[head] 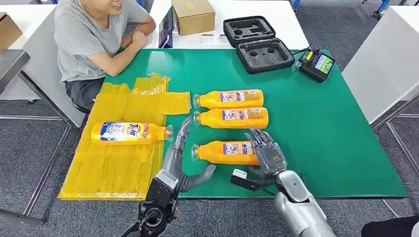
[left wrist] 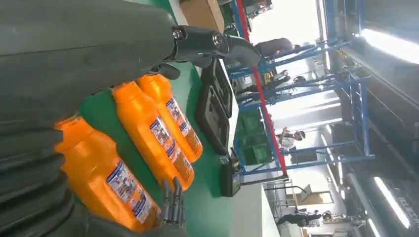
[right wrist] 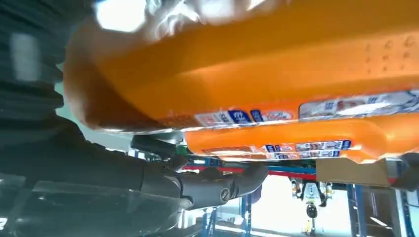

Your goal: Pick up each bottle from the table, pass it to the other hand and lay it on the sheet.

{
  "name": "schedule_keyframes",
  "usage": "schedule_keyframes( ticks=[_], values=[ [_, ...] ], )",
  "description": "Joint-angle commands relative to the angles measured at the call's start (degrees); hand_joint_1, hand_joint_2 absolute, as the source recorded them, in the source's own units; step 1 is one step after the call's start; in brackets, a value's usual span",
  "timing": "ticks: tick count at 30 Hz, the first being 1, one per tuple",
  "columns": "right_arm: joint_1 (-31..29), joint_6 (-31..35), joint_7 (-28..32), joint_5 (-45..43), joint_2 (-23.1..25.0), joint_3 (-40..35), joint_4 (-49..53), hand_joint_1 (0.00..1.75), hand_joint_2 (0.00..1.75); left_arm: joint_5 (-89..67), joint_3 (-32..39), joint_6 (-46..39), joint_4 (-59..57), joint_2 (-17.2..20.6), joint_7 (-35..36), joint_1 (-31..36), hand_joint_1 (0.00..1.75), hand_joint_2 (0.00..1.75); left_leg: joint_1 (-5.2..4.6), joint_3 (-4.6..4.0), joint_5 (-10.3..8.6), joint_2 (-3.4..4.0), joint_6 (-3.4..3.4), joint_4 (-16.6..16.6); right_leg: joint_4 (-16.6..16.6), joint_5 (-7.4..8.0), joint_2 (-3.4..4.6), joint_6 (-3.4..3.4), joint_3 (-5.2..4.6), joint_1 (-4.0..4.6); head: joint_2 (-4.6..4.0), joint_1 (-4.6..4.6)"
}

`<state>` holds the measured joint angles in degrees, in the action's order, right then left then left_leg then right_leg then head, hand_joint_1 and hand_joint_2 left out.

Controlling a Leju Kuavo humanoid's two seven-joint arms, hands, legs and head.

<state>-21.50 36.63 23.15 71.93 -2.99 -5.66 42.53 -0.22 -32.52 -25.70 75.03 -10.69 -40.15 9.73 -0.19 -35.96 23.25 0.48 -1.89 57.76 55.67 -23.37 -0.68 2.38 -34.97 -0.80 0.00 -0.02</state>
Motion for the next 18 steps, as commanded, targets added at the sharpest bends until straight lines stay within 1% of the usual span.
schedule_keyframes(
  ticks=[1,2,3,4,7,10,14,16,17,18],
  values=[
    [-6.1,-2.5,-1.2,0.2,1.1,-2.7,-12.9,0.0,1.75,0.1,-0.2,-0.5,-2.2,1.5,0.2,0.8,0.0,1.75,0.04,0.23,0.09,0.09,0.08,0.0,-0.1,-0.03,0.15,-0.07,0.2,0.03,0.0,0.0],
    [-7.2,-4.3,-1.4,-0.1,0.9,-2.8,-14.7,0.1,1.75,0.1,-0.1,-0.6,-2.0,1.6,0.2,0.7,0.0,1.75,0.05,0.37,0.13,0.11,0.11,-0.1,-0.1,-0.07,0.2,-0.1,0.32,0.04,0.0,0.0],
    [-7.6,-5.0,-1.4,-0.2,0.8,-2.9,-15.3,1.69,1.75,0.1,-0.1,-0.6,-2.0,1.6,0.2,0.7,0.0,1.75,0.04,0.31,0.11,0.08,0.1,-0.1,-0.1,-0.06,0.16,-0.08,0.27,0.03,0.0,0.0],
    [-8.1,-6.2,-1.3,-0.8,0.7,-2.6,-16.0,1.75,1.75,0.0,0.0,-0.4,-1.9,1.6,0.2,0.6,0.0,1.75,0.06,0.43,0.16,0.08,0.13,-0.1,-0.1,-0.1,0.18,-0.12,0.38,0.05,0.0,0.0],
    [-8.3,-6.6,-1.0,-1.3,0.7,-2.3,-16.2,1.75,1.75,0.0,-0.1,-0.4,-1.8,1.7,0.2,0.6,0.0,1.75,0.02,0.21,0.04,0.02,0.06,-0.1,-0.1,-0.03,0.08,-0.06,0.18,0.01,0.0,0.0],
    [-8.3,-6.6,-1.0,-1.3,0.7,-2.3,-16.2,1.75,1.75,0.0,-0.1,-0.4,-1.8,1.7,0.2,0.6,0.0,1.75,0.04,0.35,0.09,0.0,0.09,-0.1,-0.1,-0.07,0.08,-0.08,0.33,0.03,0.0,0.0],
    [-7.9,-10.4,0.5,-4.0,0.4,-1.0,-17.5,1.75,1.75,-0.6,-0.3,-0.7,-1.5,1.4,0.2,0.2,0.0,1.75,0.05,0.43,0.07,-0.1,0.06,-0.1,-0.1,-0.1,-0.03,-0.09,0.45,0.03,0.0,0.0],
    [-7.9,-10.4,0.5,-4.0,0.4,-1.0,-17.5,1.75,1.75,-0.6,-0.3,-0.7,-1.5,1.4,0.2,0.2,0.0,1.75,0.04,0.33,0.01,-0.11,0.02,-0.1,-0.1,-0.06,-0.07,-0.07,0.35,0.03,0.0,0.0],
    [-8.0,-11.4,0.7,-4.4,0.3,-0.9,-17.8,1.75,1.75,-0.7,-0.3,-0.8,-1.5,1.4,0.2,0.2,0.0,1.75,0.06,0.46,0.05,-0.14,0.05,-0.1,-0.1,-0.1,-0.07,-0.1,0.49,0.05,0.0,0.0],
    [-8.1,-12.5,1.4,-5.1,0.3,-0.7,-18.0,1.75,1.75,-0.7,-0.3,-0.9,-1.4,1.4,0.2,0.2,0.0,1.75,0.04,0.4,0.02,-0.11,0.03,-0.1,-0.1,-0.06,-0.07,-0.07,0.42,0.03,0.0,0.0]
  ],
)
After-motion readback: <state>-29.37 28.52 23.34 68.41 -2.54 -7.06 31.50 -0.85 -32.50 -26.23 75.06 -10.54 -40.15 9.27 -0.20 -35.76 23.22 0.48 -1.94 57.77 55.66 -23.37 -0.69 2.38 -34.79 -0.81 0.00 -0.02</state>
